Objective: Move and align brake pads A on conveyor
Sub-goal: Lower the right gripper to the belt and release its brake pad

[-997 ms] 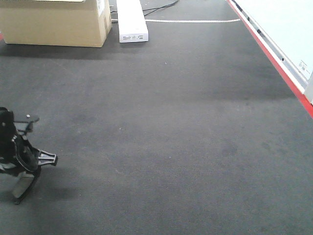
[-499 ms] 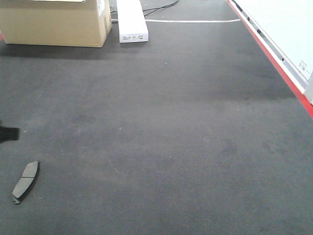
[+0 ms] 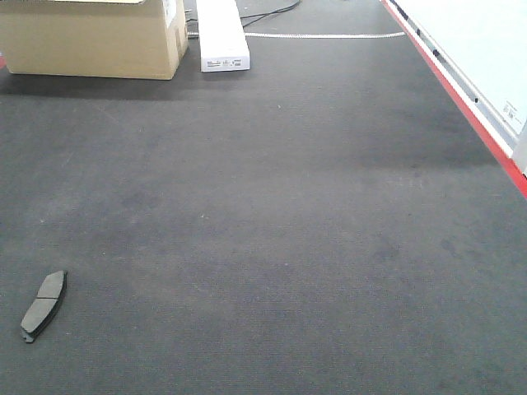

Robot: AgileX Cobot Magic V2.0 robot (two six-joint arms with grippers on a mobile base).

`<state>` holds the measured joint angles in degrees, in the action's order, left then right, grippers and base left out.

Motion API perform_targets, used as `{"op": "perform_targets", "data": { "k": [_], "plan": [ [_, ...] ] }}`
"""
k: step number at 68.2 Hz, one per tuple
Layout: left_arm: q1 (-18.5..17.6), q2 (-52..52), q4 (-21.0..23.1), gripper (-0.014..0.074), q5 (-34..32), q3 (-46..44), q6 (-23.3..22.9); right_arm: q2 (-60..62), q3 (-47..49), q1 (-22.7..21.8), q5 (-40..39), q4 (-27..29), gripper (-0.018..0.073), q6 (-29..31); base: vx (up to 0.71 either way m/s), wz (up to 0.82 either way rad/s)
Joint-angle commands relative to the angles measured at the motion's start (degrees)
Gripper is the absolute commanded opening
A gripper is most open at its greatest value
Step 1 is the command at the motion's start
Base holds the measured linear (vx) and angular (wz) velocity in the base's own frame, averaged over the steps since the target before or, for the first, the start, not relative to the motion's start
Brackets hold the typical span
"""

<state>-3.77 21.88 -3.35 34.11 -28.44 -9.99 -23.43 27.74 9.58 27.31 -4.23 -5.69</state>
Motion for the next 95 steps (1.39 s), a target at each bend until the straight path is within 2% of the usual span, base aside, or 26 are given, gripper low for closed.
{"op": "perform_targets", "data": {
  "k": [1, 13, 26, 53, 67, 79, 95],
  "plan": [
    [-0.3, -3.5, 0.5, 0.0377, -5.2, 1.5, 0.2, -0.3, 1.7, -0.3, -5.5, -0.5, -0.0004, 0.0, 0.0, 0.0],
    [-0.3, -6.4, 0.5, 0.0377, -5.7, 5.0, 0.1, -0.3, 1.7, -0.3, -5.5, -0.5, -0.0004, 0.0, 0.0, 0.0],
    [-0.3, -6.3, 0.5, 0.0377, -3.5, 5.2, 0.1, -0.3, 1.7, -0.3, -5.5, -0.5, -0.0004, 0.0, 0.0, 0.0],
    [-0.3, -6.3, 0.5, 0.0377, -3.4, 5.2, 0.1, -0.3, 1.7, -0.3, -6.2, -1.2, -0.0004, 0.0, 0.0, 0.0],
    [-0.3, -6.3, 0.5, 0.0377, -3.4, 5.2, 0.1, -1.3, 2.4, -0.3, -2.6, 2.2, -0.0004, -0.2, 0.0, 0.0],
    [-0.3, -6.3, 0.5, 0.0377, -3.4, 5.2, 0.1, -12.1, 9.3, -0.3, 0.7, 2.1, -0.0004, -0.2, 0.0, 0.0],
    [-0.3, -6.3, 0.5, 0.0377, -3.3, 5.2, 0.1, -33.4, 20.3, -0.3, 8.5, 4.2, -0.0004, -0.2, 0.0, 0.0]
  ]
}}
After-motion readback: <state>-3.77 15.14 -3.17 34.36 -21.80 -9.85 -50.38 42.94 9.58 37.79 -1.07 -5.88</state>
